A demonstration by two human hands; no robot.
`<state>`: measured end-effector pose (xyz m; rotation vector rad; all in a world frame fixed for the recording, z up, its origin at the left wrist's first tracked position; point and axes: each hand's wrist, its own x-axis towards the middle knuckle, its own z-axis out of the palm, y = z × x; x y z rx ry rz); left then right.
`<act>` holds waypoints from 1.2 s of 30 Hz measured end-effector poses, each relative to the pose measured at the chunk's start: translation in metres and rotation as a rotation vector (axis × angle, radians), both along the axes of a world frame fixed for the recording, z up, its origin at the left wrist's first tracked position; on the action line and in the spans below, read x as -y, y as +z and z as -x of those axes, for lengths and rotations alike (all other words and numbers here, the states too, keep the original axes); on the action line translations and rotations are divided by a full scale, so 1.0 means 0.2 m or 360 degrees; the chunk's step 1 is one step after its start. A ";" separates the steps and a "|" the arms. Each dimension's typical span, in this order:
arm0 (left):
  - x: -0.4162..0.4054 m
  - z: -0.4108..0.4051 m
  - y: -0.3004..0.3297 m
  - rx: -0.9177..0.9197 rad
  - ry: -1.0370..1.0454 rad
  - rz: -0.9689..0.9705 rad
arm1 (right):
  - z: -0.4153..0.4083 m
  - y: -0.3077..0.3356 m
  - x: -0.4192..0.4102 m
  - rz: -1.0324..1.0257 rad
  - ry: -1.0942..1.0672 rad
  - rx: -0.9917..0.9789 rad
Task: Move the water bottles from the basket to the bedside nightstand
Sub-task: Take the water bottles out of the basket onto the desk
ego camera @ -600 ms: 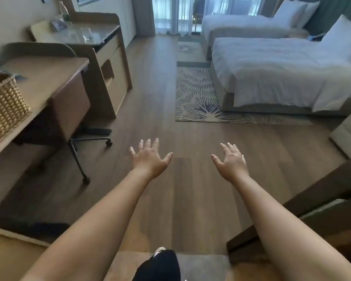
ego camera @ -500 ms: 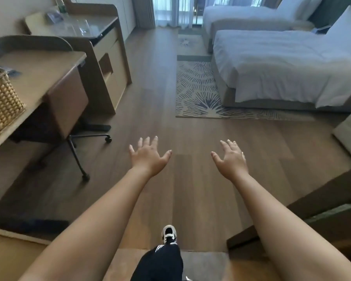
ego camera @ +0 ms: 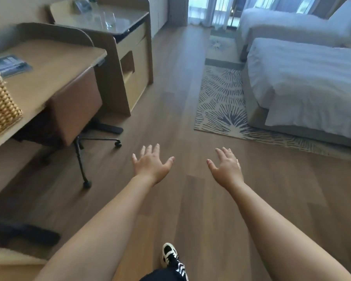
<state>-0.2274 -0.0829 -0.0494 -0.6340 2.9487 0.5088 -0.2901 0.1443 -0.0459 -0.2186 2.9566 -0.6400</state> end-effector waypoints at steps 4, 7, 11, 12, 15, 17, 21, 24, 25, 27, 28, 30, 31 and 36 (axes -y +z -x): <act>0.24 0.22 0.06 -0.0048 0.0173 0.0004 | 0.33 0.04 0.32 0.0007 0.0186 -0.0004; 0.43 0.29 0.10 -0.0048 0.0308 0.0014 | 0.48 0.06 0.57 0.0013 0.0338 -0.0013; 0.69 0.26 0.15 -0.0103 0.0559 0.0051 | 0.61 0.09 0.95 0.0054 0.0590 -0.0051; 0.76 0.23 0.16 -0.0123 0.0635 0.0075 | 0.63 0.10 1.06 0.0068 0.0670 -0.0061; 0.96 0.14 0.18 -0.0173 0.0882 0.0104 | 0.66 0.13 1.39 0.0103 0.0931 -0.0063; 1.08 0.07 0.20 -0.0181 0.1036 0.0125 | 0.66 0.15 1.60 0.0114 0.1093 -0.0061; 1.28 -0.05 0.22 -0.0170 0.1329 0.0172 | 0.64 0.18 2.00 0.0148 0.1392 -0.0022; 1.42 -0.10 0.23 -0.0185 0.1569 0.0226 | 0.64 0.20 2.27 0.0168 0.1635 -0.0065; 1.46 -0.11 0.24 -0.0191 0.1648 0.0247 | 0.65 0.20 2.36 0.0177 0.1715 -0.0071; 1.55 -0.11 0.27 -0.0225 0.1790 0.0272 | 0.69 0.23 2.53 0.0206 0.1839 -0.0063; 1.60 -0.10 0.29 -0.0256 0.1855 0.0287 | 0.71 0.25 2.62 0.0220 0.1890 -0.0061; 1.71 -0.07 0.34 -0.0302 0.1949 0.0378 | 0.74 0.31 2.80 0.0249 0.1997 -0.0082; 1.76 -0.06 0.37 -0.0311 0.1980 0.0440 | 0.75 0.35 2.89 0.0268 0.2057 -0.0103; 1.98 -0.06 0.53 -0.0416 0.2186 0.0640 | 0.73 0.53 3.27 0.0503 0.2294 -0.0186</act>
